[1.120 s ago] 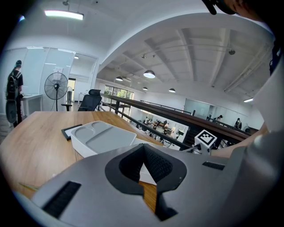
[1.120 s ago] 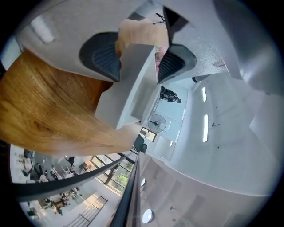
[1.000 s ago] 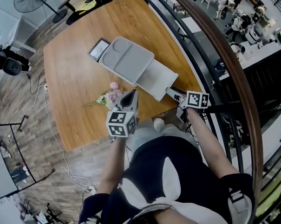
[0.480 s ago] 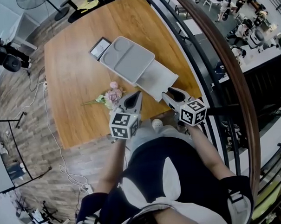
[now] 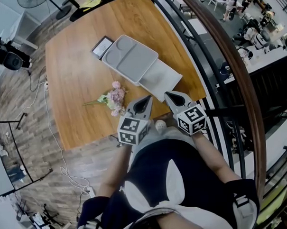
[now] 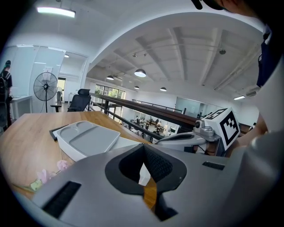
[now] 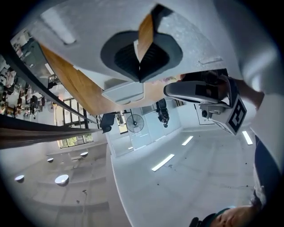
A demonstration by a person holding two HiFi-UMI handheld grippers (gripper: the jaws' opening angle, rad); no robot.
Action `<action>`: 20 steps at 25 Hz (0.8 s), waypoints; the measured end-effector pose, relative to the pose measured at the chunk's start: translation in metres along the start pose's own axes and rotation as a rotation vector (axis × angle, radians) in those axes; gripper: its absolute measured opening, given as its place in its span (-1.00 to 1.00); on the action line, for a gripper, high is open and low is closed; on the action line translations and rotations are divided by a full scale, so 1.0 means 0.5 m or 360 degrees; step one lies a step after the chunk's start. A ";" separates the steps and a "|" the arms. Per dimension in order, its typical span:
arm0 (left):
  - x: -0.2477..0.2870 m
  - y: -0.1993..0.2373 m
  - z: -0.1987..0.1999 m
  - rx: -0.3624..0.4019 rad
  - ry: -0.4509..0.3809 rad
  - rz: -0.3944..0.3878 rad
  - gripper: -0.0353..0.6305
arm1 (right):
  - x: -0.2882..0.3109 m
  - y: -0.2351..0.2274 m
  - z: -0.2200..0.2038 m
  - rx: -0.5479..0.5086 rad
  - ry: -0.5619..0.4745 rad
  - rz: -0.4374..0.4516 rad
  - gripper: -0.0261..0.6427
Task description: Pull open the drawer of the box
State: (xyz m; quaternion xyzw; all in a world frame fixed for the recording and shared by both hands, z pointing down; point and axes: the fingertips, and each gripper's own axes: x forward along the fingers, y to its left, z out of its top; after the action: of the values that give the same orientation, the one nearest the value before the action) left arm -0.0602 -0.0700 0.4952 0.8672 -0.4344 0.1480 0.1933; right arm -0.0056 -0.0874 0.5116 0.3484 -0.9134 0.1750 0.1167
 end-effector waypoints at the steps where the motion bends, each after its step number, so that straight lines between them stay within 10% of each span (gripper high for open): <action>1: 0.000 -0.005 0.000 0.0003 0.0007 -0.0007 -0.84 | 0.001 0.007 0.004 -0.0014 0.0002 0.0010 -0.93; 20: -0.012 -0.005 -0.017 0.0035 -0.0002 -0.0005 -0.84 | 0.009 0.070 0.012 -0.0195 0.0017 0.0067 -0.93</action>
State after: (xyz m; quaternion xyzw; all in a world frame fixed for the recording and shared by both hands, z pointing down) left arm -0.0624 -0.0605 0.4994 0.8700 -0.4316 0.1521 0.1837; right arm -0.0333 -0.0680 0.4992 0.3204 -0.9290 0.1228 0.1389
